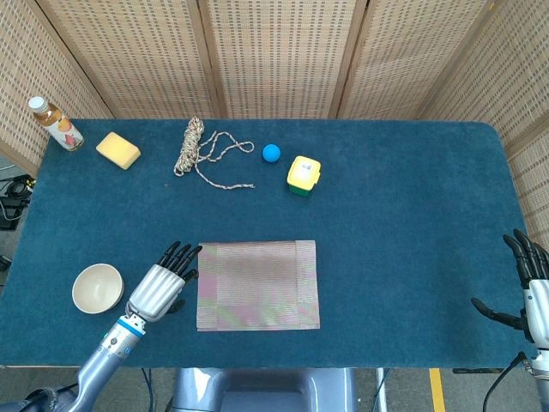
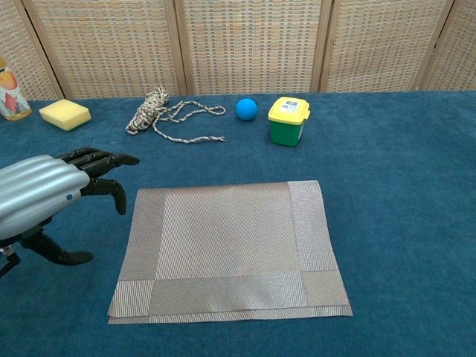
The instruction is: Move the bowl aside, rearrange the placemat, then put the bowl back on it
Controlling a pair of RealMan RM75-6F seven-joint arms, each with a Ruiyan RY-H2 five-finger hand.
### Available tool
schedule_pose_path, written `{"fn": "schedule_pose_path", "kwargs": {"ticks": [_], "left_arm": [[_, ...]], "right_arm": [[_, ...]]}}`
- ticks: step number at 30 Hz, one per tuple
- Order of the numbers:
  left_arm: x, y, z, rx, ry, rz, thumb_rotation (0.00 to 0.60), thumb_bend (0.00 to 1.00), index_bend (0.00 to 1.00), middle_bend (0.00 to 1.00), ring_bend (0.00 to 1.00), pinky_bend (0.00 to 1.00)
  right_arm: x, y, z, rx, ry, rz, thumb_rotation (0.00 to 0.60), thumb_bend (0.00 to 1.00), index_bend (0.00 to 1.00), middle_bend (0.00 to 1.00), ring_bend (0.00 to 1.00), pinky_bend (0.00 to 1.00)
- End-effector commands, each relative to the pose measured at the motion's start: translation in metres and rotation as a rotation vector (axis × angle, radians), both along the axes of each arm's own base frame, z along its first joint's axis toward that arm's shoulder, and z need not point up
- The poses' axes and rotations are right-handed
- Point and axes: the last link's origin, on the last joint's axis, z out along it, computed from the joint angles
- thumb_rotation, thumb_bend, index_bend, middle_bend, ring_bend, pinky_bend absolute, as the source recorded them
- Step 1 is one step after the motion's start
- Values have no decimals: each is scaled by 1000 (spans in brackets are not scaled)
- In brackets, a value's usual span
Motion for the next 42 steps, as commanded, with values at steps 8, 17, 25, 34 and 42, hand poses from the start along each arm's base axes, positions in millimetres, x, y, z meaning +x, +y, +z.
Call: {"fn": "schedule_pose_path", "kwargs": {"ticks": [8,17,25,34,42], "left_arm": [[-2,-15,-13,-56,41,-12,600,184,305,0,0,0],[0,-27,-25,-97,50,-25,600,184,309,0,0,0],[-5,-29,-28,-105,65,-14,600,183,321,0,0,0],[-1,-29,-37,-118,56,-21,600,184,330,0,0,0],[3,-31,-45,-132,56,-19,600,192,332,0,0,0]], "right_arm": [[0,0,1,1,-2,3,600,132,0,0,0,0],[0,1,2,-3,-9,4,600,132,0,0,0,0],[0,1,2,0,-9,3,600,132,0,0,0,0],[0,1,2,-1,-11,2,600,133,0,0,0,0],[0,2,3,-4,-18,4,600,132,0,0,0,0]]}}
